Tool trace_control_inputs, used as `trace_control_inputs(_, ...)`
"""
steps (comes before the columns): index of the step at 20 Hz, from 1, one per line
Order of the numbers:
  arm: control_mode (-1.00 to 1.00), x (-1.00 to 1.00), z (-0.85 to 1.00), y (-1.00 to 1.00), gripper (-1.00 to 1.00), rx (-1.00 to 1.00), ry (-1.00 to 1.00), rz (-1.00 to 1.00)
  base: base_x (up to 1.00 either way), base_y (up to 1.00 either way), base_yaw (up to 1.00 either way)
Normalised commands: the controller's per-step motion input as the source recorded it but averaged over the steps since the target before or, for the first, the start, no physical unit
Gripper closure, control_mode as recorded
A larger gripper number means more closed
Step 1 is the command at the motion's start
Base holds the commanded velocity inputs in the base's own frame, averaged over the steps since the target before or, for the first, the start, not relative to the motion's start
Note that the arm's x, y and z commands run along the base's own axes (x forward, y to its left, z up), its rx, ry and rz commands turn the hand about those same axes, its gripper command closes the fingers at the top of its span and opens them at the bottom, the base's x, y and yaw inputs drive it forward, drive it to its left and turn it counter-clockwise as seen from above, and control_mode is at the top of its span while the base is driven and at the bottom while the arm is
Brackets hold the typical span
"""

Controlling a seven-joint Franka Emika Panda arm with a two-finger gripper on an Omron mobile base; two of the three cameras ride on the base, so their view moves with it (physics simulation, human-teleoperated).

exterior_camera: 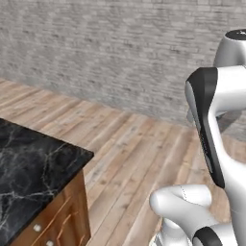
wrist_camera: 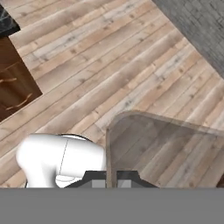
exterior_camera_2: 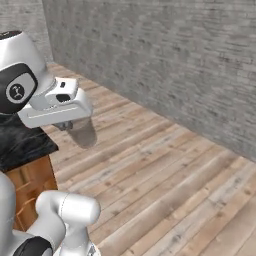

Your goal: There is a bowl on the dining counter. Grab a lemon wedge from the fridge and place it in the bowl. Then get the liquor bottle and glass cup from the cabinet and place them next to the bowl.

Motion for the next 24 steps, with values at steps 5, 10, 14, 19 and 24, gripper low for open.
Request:
trace_control_inputs(5,1.00,0.00,0.00,0.00,1.00,0.00,0.00,0.00,1.00,-0.02,0.52)
trace_control_inputs(10,1.00,0.00,0.00,0.00,1.00,0.00,0.00,0.00,1.00,-0.36,0.52)
trace_control_inputs(14,1.00,0.00,0.00,0.00,1.00,0.00,0.00,0.00,1.00,-0.82,0.40)
trace_control_inputs(19,1.00,0.00,0.00,0.00,1.00,0.00,0.00,0.00,1.00,-0.80,0.40)
trace_control_inputs(24,1.00,0.00,0.00,0.00,1.00,0.00,0.00,0.00,1.00,-0.63,0.44)
